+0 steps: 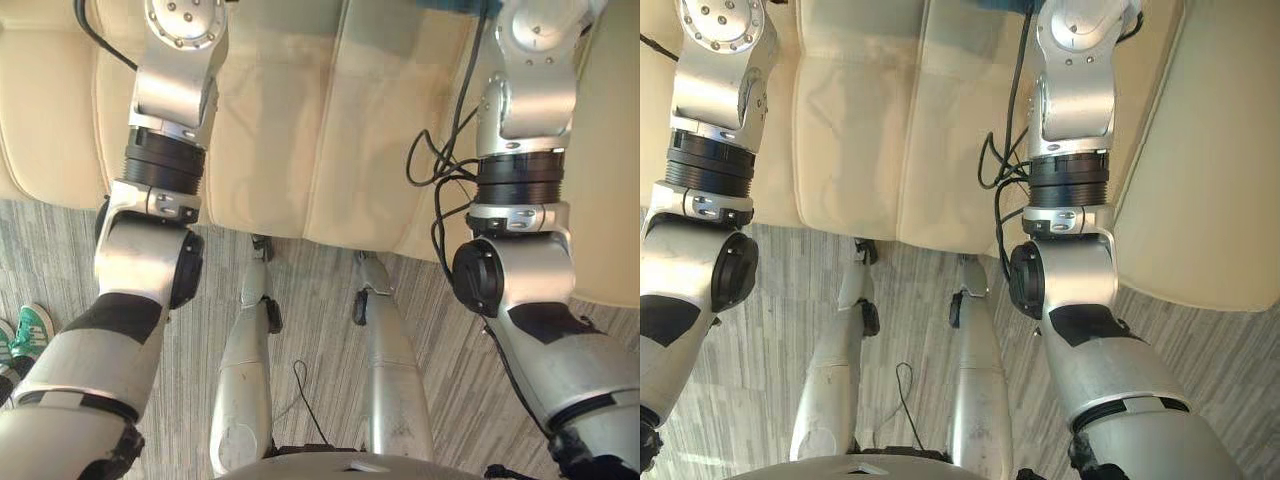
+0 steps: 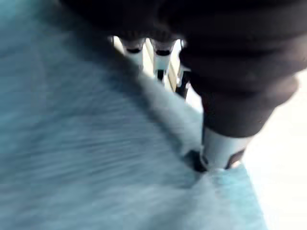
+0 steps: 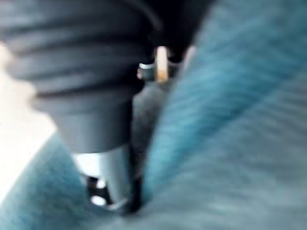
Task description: Pick up cushions and gather them together orderly.
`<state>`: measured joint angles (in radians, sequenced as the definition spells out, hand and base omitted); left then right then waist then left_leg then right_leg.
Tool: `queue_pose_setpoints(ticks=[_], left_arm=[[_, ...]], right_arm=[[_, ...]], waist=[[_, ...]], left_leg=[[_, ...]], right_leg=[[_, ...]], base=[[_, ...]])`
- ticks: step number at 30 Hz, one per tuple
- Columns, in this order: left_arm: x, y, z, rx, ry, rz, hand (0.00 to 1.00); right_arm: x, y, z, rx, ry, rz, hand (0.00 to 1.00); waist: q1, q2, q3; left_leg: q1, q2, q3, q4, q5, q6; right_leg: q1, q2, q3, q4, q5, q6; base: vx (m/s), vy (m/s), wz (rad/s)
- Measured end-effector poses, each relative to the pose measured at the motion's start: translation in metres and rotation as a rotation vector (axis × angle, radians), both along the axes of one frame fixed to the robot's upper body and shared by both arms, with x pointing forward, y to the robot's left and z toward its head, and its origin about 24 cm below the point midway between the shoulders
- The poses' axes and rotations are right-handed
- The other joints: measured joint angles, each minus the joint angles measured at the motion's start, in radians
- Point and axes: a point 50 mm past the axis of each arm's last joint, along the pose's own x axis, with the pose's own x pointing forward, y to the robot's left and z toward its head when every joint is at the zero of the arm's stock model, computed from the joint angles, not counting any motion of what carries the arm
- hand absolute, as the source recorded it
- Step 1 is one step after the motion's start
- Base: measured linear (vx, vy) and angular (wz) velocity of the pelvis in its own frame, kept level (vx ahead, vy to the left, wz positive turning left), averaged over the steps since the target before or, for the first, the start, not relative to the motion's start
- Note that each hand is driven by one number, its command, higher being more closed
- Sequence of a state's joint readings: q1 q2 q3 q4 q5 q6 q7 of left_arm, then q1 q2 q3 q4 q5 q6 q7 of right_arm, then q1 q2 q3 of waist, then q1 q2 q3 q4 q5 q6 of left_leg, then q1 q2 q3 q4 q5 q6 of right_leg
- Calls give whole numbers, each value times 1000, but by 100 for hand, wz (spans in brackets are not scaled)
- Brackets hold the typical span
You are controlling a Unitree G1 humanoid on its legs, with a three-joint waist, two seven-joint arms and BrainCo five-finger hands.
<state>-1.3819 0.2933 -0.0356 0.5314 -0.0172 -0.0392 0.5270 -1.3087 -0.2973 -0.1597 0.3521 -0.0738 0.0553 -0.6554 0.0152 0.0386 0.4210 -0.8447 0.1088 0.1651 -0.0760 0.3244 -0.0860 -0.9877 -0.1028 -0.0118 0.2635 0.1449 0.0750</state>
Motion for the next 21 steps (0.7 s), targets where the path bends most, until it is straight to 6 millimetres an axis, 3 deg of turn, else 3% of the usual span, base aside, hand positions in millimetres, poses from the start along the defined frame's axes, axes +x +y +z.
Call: queue_pose_setpoints(ticks=[2,3,4,9,11,15,17,21], left_arm=[[4,4,-9,-1,29,2,0],[11,15,-28,-28,84,16,0],[13,20,-35,-46,105,20,0],[25,45,-83,-109,251,47,0],[25,49,-92,-122,271,39,0],[15,53,-84,-113,210,29,0],[8,62,-95,-102,207,52,0],[-4,84,-126,-124,238,102,0]], right_arm=[[5,-2,-9,-7,39,2,0],[13,-4,-27,-30,110,11,0],[15,-5,-32,-32,128,10,0],[14,-14,-48,39,137,65,0],[10,-22,-58,57,123,80,0],[5,-43,-87,98,153,47,0],[0,-58,-118,121,221,6,0],[-20,-73,-148,113,244,-39,0]], waist=[[-1,0,11],[-3,0,13],[-3,0,22],[-14,2,40],[-15,2,40],[-17,1,40],[-18,0,41],[-27,-1,41]], left_leg=[[-4,3,6,0,-4,4],[-22,7,20,0,-3,4],[-24,8,25,0,-1,2],[-17,9,50,2,11,11],[-7,8,57,4,9,9],[1,12,55,26,2,11],[49,16,58,43,-17,13],[130,24,63,99,-71,13]], right_leg=[[-7,1,2,3,-3,1],[-30,3,5,7,-3,1],[-34,4,8,9,-2,1],[-46,8,27,27,-6,1],[-44,8,32,42,-17,-2],[-34,12,33,64,-26,-5],[15,19,39,69,-34,-4],[110,22,49,79,-66,-8]], base=[[-7,5,-2],[-10,9,-6],[-10,9,-7],[5,-8,-6],[2,-9,-2],[-31,-37,1],[-75,-62,-6],[-71,-100,-7]])
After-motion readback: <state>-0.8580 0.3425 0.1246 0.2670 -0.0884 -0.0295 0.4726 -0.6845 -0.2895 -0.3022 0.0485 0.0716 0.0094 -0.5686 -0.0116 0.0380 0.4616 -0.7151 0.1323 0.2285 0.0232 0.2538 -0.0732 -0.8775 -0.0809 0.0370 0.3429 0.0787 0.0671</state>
